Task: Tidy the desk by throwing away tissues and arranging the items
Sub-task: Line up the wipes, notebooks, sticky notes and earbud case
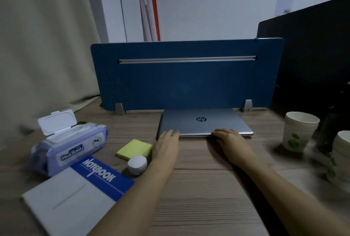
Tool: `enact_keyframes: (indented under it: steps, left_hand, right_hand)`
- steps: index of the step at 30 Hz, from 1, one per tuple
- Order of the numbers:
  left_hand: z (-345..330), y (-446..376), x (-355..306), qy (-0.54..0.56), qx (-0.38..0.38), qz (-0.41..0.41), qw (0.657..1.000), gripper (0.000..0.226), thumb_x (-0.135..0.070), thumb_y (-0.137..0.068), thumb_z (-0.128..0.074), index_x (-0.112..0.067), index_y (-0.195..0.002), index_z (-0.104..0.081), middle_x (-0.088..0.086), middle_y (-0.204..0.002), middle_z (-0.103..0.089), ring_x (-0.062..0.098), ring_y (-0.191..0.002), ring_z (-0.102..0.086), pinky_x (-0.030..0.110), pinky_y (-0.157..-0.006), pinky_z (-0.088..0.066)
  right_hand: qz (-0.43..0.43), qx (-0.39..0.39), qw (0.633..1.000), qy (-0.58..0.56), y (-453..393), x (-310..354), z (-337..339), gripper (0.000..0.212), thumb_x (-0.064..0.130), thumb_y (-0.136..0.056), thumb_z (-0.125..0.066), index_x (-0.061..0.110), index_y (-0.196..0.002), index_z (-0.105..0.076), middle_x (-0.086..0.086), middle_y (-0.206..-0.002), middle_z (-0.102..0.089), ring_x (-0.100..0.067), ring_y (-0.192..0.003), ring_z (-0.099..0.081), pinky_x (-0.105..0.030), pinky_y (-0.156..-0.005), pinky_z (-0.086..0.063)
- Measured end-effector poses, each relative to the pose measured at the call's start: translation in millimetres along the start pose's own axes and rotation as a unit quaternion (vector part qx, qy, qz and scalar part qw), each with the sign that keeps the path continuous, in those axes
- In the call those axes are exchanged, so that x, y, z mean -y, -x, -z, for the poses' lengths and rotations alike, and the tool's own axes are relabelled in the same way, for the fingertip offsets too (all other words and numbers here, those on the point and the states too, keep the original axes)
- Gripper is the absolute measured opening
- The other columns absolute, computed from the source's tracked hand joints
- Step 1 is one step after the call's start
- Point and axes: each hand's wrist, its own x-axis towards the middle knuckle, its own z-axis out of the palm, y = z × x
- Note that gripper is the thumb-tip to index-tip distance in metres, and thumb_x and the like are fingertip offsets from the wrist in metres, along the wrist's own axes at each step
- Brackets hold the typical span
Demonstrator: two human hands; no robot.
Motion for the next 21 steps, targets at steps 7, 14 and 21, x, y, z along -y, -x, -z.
enact_keyframes:
  steps: [7,14,21]
  left_hand:
    - [22.8,61.4,-6.8,-0.021,-0.003,-0.04,0.999,0.034,-0.016,-0.1,-0.042,-0.017,-0.133,-0.05,0.009,-0.137,-0.056,0.034,-0.12,-0.055,0.041,-0.089,-0.044]
    - [66.7,108.2,30.4,-0.015,-0.119,-0.077,0.99,0.048,-0.037,-0.097,-0.052,-0.026,-0.143,-0.042,-0.004,-0.147,-0.049,0.02,-0.137,-0.041,0.042,-0.107,-0.035]
    - [75.9,133.0,97.2,0.029,-0.027,0.047,0.998,0.076,-0.062,-0.081,-0.062,-0.023,-0.143,-0.04,0.001,-0.141,-0.05,0.024,-0.129,-0.044,0.043,-0.1,-0.043]
  right_hand:
    - [-0.058,0.057,0.987,-0.14,39.1,48.0,15.2,0.038,0.022,-0.093,-0.06,0.014,-0.131,-0.059,-0.006,-0.128,-0.064,-0.018,-0.114,-0.061,-0.022,-0.096,-0.041]
    - [-0.067,0.07,0.969,-0.229,60.8,87.0,24.7,0.042,0.025,-0.091,-0.066,0.012,-0.13,-0.058,-0.004,-0.127,-0.064,-0.016,-0.114,-0.06,-0.029,-0.099,-0.046]
    - [-0.042,0.079,0.962,-0.258,60.5,120.7,14.9,0.035,0.021,-0.089,-0.067,0.012,-0.123,-0.064,-0.003,-0.12,-0.068,-0.014,-0.108,-0.062,-0.03,-0.097,-0.048]
